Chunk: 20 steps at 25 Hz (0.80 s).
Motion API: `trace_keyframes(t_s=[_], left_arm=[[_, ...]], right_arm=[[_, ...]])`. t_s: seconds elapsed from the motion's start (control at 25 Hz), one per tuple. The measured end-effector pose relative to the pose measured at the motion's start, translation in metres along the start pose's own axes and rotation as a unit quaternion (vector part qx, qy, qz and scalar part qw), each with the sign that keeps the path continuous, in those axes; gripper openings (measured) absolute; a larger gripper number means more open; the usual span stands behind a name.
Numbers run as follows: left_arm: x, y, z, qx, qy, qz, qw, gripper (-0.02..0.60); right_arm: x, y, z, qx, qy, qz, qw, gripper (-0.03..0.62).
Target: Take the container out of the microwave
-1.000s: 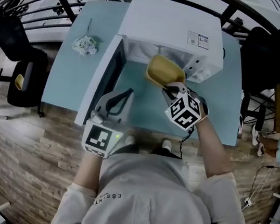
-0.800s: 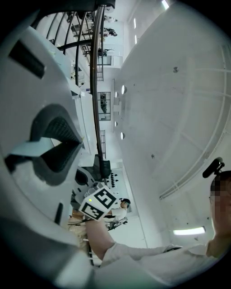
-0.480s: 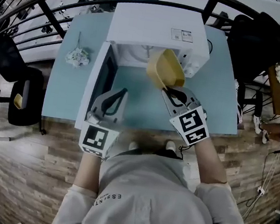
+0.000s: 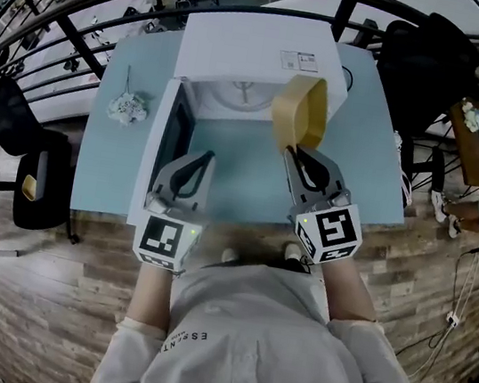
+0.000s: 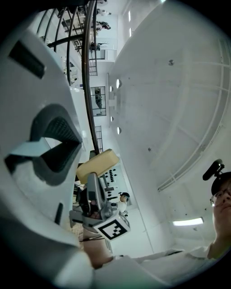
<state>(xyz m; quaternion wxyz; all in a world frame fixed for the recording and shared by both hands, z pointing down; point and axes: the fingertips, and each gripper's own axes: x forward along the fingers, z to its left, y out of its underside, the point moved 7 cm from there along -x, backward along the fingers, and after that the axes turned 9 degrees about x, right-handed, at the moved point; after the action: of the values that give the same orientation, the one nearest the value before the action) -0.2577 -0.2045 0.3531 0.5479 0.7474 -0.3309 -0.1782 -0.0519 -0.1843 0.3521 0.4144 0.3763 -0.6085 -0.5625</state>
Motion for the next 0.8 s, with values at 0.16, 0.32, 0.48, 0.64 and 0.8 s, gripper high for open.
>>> trace_keyframes(t_s=[0.16,0.32,0.48,0.64,0.8], left_arm=[[-0.001,-0.005,0.001,-0.005,-0.004,0.001,1.0,-0.006],[-0.003,-0.013,0.001,-0.003,-0.004,-0.009,0.9999,-0.006],[-0.003,-0.013,0.003,-0.001,-0.003,-0.012,0.9999,-0.006],[-0.002,-0.008,0.004,-0.002,-0.001,-0.013,0.9999,-0.006],[-0.001,-0.006,0.005,-0.008,-0.005,-0.01,0.9999,-0.006]], right_arm=[[-0.004,-0.006,-0.001,0.0,0.015,-0.024,1.0,0.031],[-0.004,-0.009,0.001,-0.011,0.02,-0.031,0.999,0.029],[-0.003,-0.009,0.004,-0.018,0.018,-0.027,0.999,0.028],[-0.001,-0.009,0.004,-0.019,0.021,-0.026,0.999,0.028],[-0.002,-0.009,0.001,-0.013,0.025,-0.028,0.999,0.028]])
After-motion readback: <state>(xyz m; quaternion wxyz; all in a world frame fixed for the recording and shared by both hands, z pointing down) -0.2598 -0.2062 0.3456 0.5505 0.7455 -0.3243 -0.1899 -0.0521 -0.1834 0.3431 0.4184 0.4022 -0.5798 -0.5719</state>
